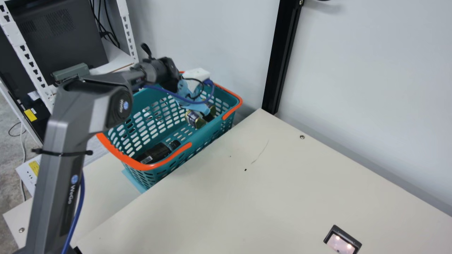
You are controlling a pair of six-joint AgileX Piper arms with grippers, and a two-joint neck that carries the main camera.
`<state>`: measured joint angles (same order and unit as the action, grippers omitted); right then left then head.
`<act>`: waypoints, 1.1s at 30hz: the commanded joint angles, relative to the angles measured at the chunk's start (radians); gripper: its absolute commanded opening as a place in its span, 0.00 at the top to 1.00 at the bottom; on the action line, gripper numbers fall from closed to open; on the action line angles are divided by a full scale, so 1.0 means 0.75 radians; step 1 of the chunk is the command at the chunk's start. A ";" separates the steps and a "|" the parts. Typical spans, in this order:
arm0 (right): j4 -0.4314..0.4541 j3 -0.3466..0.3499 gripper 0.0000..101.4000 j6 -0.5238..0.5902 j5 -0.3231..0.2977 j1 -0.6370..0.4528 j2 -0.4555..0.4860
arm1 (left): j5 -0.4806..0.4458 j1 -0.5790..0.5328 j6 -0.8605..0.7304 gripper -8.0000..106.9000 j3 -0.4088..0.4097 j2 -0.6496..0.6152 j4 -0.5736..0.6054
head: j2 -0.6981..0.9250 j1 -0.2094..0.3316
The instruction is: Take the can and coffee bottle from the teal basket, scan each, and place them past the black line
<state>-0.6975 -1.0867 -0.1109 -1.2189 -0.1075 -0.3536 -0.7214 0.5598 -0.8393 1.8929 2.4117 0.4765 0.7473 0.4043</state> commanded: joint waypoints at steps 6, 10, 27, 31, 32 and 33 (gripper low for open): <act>0.000 0.000 0.00 0.000 0.000 0.000 0.000 | 0.034 0.089 -0.170 0.84 -0.420 -0.538 0.393 | 0.014 0.043; 0.000 0.000 0.00 0.000 0.000 0.000 0.000 | -0.026 0.142 -0.140 0.84 -0.573 -0.765 0.501 | 0.014 0.043; 0.000 0.000 0.00 0.000 0.000 0.000 0.000 | -0.665 0.384 0.432 0.84 -0.933 -1.511 0.679 | 0.014 0.043; 0.000 0.000 0.00 0.000 0.000 0.000 0.000 | -0.665 0.293 0.631 0.84 -1.019 -1.601 0.747 | 0.014 0.043; 0.000 0.000 0.00 0.000 0.000 0.000 0.000 | -0.665 0.268 0.686 0.84 -1.037 -1.624 0.767 | 0.014 0.043; 0.000 0.000 0.00 0.000 0.000 0.000 0.000 | -0.665 0.244 0.741 0.84 -1.051 -1.645 0.785 | 0.014 0.043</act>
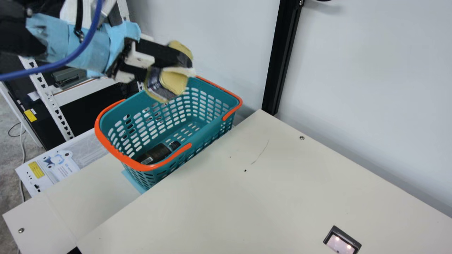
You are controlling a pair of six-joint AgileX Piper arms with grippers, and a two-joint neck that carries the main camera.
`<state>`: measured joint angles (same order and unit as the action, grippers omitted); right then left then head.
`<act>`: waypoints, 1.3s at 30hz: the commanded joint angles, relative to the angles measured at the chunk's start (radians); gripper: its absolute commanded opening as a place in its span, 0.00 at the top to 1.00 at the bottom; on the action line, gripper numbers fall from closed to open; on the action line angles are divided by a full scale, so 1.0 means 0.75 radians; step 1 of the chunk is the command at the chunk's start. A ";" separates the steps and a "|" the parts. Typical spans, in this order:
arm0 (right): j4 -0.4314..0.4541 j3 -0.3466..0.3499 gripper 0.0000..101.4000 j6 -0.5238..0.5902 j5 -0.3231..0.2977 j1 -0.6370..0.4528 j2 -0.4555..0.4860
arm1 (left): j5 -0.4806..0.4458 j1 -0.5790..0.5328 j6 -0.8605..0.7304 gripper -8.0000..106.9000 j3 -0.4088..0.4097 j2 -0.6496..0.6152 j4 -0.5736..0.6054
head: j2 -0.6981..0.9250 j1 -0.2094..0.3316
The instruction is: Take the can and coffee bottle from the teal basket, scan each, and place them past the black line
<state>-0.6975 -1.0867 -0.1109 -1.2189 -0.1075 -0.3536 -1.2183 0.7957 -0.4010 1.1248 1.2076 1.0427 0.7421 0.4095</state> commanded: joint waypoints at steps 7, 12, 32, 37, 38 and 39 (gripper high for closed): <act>0.000 0.000 0.00 0.000 0.000 0.000 0.000 | -0.002 -0.186 0.523 0.84 -0.083 -0.187 0.149 | 0.021 0.036; 0.000 0.000 0.00 0.000 0.000 0.000 0.000 | -0.002 -0.227 0.732 0.84 -0.089 -0.242 0.220 | 0.021 0.036; 0.000 0.000 0.00 0.000 0.000 0.000 0.000 | -0.002 -0.603 1.527 0.84 -0.199 -0.499 0.358 | 0.021 0.036; 0.000 0.000 0.00 0.000 0.000 0.000 0.000 | -0.002 -0.650 1.749 0.84 -0.236 -0.572 0.380 | 0.021 0.036; 0.000 0.000 0.00 0.000 0.000 0.000 0.000 | -0.002 -0.653 1.787 0.84 -0.241 -0.580 0.384 | 0.021 0.036; 0.000 0.000 0.00 0.000 0.000 0.000 0.000 | -0.002 -0.653 1.820 0.84 -0.244 -0.589 0.389 | 0.021 0.036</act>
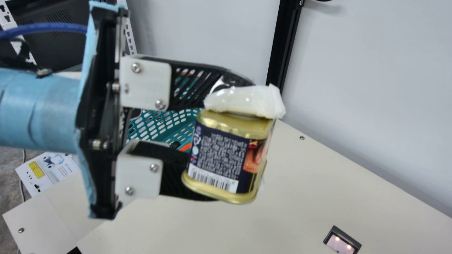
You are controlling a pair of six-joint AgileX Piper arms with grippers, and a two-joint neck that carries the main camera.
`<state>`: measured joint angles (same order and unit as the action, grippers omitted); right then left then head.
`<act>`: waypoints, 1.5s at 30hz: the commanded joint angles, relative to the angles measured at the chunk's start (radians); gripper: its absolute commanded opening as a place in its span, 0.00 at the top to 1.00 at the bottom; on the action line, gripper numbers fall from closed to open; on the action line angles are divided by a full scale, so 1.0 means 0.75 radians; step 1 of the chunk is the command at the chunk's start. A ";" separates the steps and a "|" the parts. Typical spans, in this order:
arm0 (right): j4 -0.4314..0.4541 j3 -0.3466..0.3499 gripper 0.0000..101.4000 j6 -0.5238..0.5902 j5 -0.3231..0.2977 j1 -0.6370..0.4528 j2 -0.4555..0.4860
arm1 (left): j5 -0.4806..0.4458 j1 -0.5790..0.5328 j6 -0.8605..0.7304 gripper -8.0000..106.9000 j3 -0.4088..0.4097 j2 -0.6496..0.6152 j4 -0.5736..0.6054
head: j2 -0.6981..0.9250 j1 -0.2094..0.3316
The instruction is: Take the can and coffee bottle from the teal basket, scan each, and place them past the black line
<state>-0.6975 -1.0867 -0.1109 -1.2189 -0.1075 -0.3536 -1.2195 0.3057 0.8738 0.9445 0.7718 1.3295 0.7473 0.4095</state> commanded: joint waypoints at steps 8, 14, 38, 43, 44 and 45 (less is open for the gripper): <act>0.000 0.000 0.00 0.000 0.000 0.000 0.000 | 0.000 0.000 0.136 0.84 -0.003 -0.012 0.007 | 0.014 0.036; 0.000 0.000 0.00 0.000 0.000 0.000 0.000 | 0.000 0.000 0.136 0.84 -0.003 -0.012 0.007 | 0.014 0.036; 0.000 0.000 0.00 0.000 0.000 0.000 0.000 | 0.723 -0.114 -0.349 0.84 -0.038 0.206 -0.162 | 0.014 0.036; 0.000 0.000 0.00 0.000 0.000 0.000 0.000 | 1.185 -0.265 -0.585 0.84 0.003 0.341 -0.079 | 0.014 0.036; 0.000 0.000 0.00 0.000 0.000 0.000 0.000 | 1.287 -0.304 -0.648 0.84 0.007 0.355 -0.042 | 0.014 0.036; 0.000 0.000 0.00 0.000 0.000 0.000 0.000 | 1.386 -0.347 -0.709 0.84 0.013 0.368 -0.002 | 0.014 0.036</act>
<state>-0.6975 -1.0867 -0.1109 -1.2189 -0.1075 -0.3536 -0.5026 0.1100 0.4717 0.9498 1.0262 1.2767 0.7473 0.4095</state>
